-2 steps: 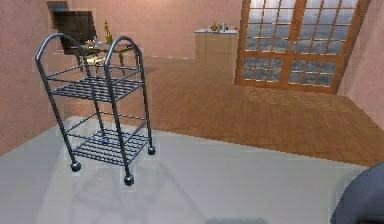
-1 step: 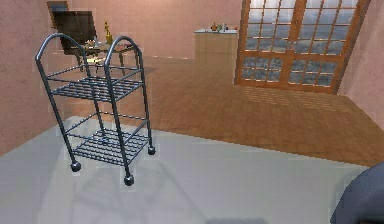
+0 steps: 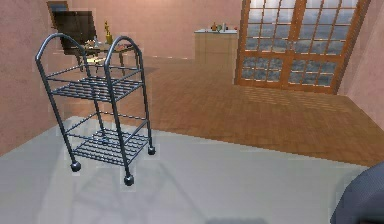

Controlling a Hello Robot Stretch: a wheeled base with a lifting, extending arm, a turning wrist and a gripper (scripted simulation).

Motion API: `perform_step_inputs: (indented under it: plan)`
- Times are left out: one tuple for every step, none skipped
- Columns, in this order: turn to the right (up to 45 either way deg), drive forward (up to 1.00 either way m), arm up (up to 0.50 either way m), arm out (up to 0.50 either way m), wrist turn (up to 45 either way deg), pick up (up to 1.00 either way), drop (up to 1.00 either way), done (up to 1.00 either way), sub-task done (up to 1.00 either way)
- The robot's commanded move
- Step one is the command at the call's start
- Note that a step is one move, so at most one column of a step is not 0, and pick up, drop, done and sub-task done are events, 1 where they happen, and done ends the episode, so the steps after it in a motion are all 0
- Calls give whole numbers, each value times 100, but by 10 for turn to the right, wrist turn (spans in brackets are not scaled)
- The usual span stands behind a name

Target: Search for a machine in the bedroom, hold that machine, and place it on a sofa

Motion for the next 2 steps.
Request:
perform_step_inputs:
  plan:
    - [0, 0, 0, -8, 0, 0, 0, 0, 0]
    - [0, 0, 0, 0, 0, 0, 0, 100, 0]
